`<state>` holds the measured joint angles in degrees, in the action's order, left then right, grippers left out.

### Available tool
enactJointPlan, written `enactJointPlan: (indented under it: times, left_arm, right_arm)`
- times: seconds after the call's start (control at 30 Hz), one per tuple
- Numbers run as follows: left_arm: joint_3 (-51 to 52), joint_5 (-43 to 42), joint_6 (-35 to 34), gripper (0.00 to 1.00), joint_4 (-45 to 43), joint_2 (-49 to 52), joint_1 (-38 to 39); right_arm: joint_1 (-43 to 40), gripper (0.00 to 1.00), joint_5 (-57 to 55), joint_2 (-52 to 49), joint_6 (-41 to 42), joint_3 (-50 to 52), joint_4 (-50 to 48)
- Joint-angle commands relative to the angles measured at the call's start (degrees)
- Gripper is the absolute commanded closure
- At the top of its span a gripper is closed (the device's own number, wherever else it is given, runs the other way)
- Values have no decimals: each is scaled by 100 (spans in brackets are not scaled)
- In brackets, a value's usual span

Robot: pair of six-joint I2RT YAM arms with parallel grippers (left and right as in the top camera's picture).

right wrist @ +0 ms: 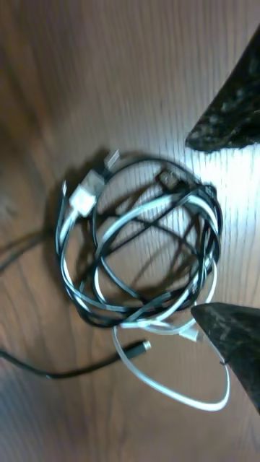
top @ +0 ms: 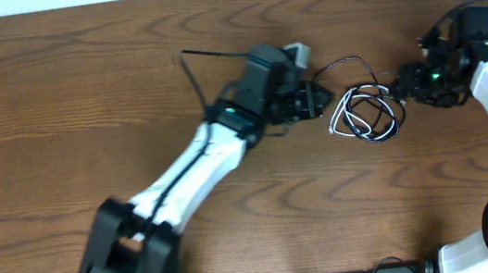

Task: Untangle cables

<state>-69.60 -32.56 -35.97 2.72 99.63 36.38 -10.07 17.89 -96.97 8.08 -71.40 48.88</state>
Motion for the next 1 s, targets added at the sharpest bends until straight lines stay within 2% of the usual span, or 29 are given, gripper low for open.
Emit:
enactJointPlan:
  times: [0.0,0.17,0.4,0.6,0.83,0.97]
  left_arm:
    - [-74,450,-616,67,-428,470,481]
    - [-74,1384,-940,61,-570,909,885]
    - [-76,1947,-940,43,-999,1386,1139]
    - [-83,2175,-935,42,-1703,1875,1154]
    - [-229,2293,-866,42,-2048,2223,1117]
    - [-302,2601,-605,48,-2131,2291,1121]
  right_arm:
    - [-199,35,52,20,131,-15,20]
    - [-205,33,46,20,107,-15,37]
    - [-184,31,48,20,107,-15,22]
    - [-184,31,48,20,107,-13,46]
    - [-155,31,50,20,107,-9,52]
    - [-76,31,48,20,105,-9,81]
